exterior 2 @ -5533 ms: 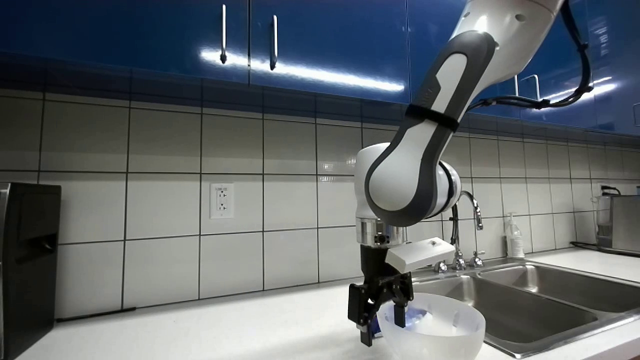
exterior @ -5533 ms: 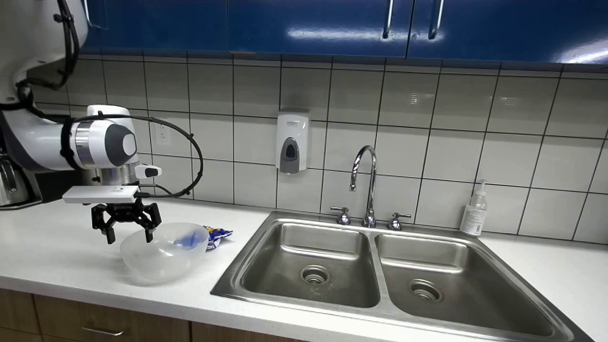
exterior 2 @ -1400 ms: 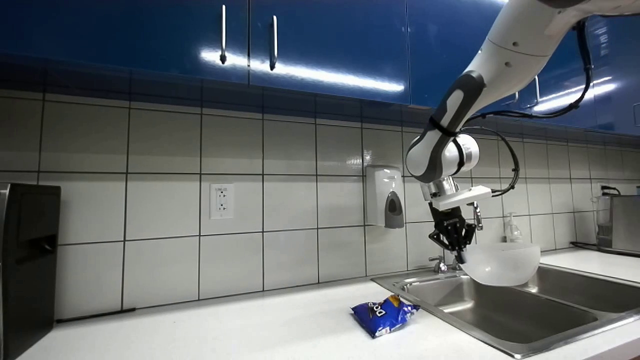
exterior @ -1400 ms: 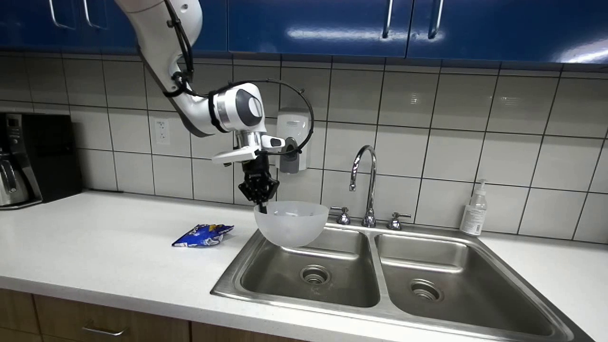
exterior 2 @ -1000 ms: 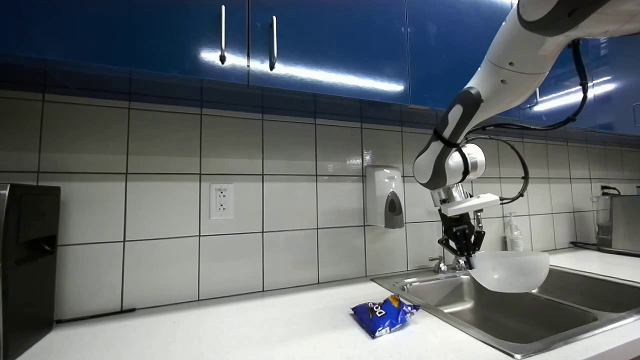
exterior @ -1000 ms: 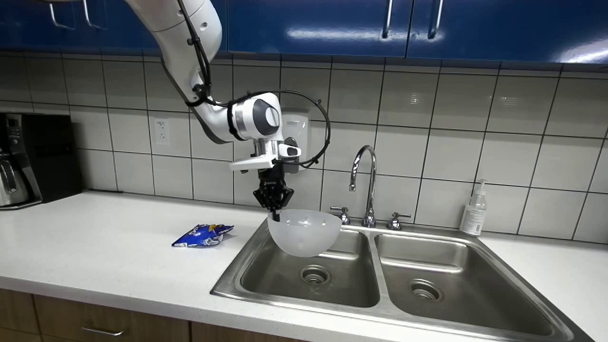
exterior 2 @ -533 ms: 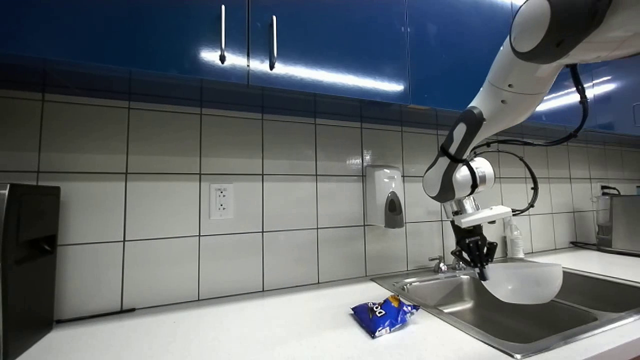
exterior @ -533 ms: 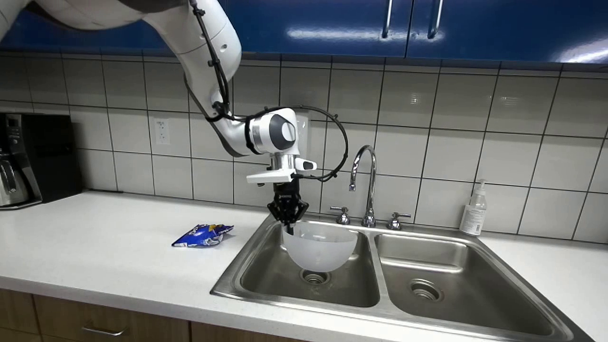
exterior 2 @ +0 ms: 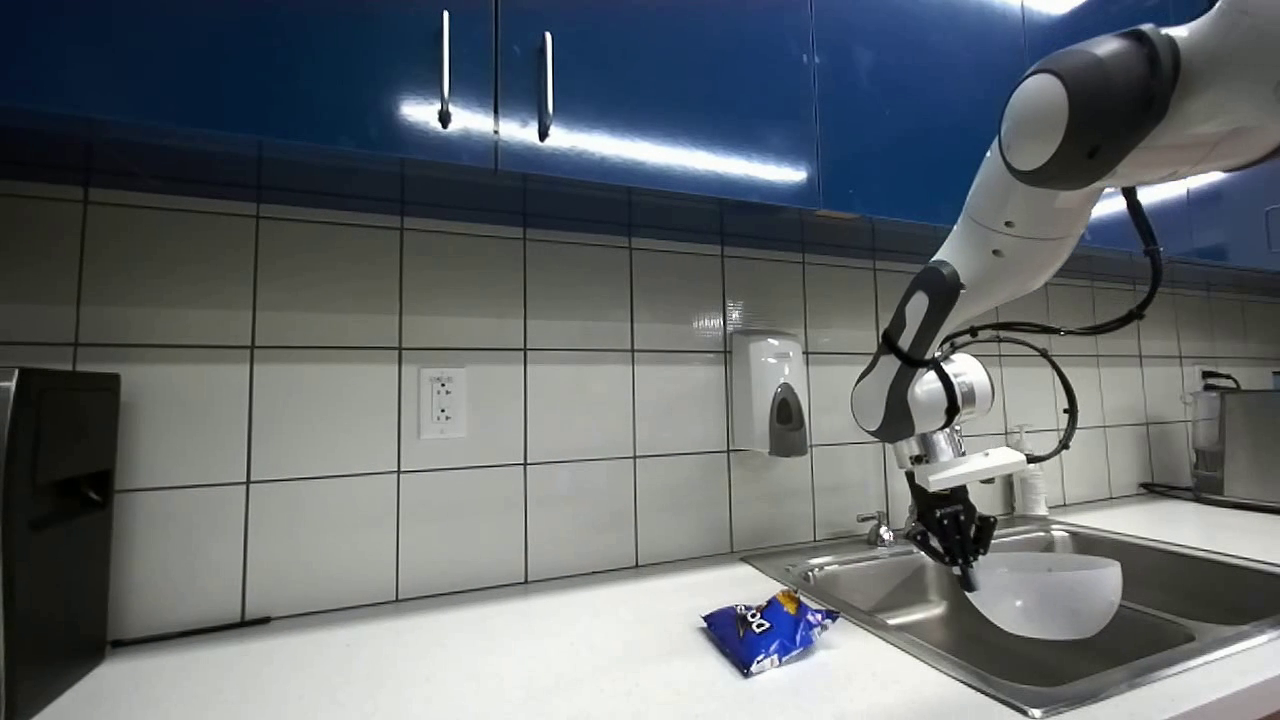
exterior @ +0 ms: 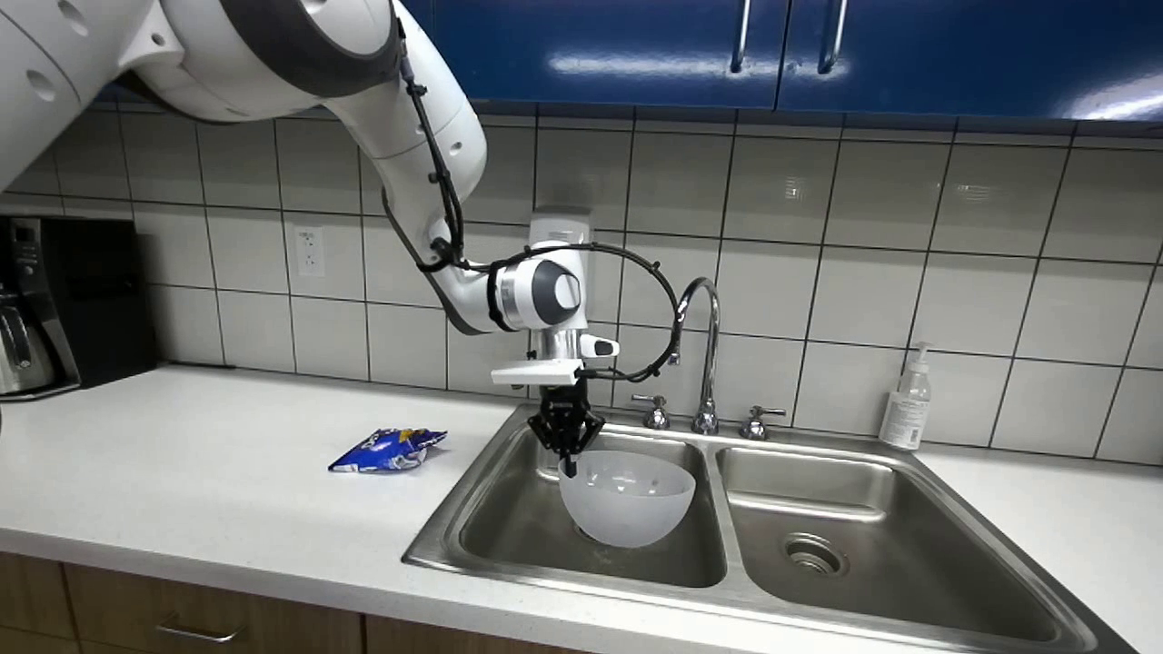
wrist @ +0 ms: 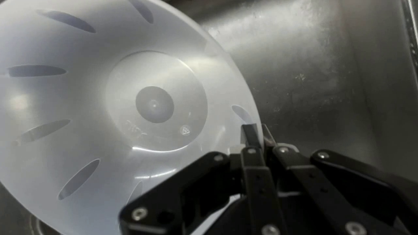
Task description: Pick up the clear bowl and put it in the sink
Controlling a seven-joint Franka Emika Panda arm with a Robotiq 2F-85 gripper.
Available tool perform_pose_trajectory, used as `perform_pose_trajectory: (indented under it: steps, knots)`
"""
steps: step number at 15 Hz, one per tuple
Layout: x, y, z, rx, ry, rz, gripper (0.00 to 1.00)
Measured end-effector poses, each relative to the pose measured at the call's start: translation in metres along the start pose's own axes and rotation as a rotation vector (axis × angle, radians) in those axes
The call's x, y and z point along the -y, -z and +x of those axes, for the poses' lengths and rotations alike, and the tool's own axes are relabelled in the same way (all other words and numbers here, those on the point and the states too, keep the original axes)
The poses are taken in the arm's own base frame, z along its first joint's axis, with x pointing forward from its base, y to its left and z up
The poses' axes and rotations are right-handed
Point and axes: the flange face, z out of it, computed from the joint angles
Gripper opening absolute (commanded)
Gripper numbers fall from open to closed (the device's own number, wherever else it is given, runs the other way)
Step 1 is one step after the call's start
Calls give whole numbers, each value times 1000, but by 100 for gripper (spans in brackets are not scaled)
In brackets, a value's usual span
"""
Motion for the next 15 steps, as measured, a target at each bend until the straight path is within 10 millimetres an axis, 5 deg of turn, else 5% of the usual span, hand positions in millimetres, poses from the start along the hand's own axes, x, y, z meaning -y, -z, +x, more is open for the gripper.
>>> perform_pose_trajectory:
  steps: [10,15]
  knots:
    - [31,-55,32,-41,18,18,1]
    - [40,-64,43,-49,29,13,1]
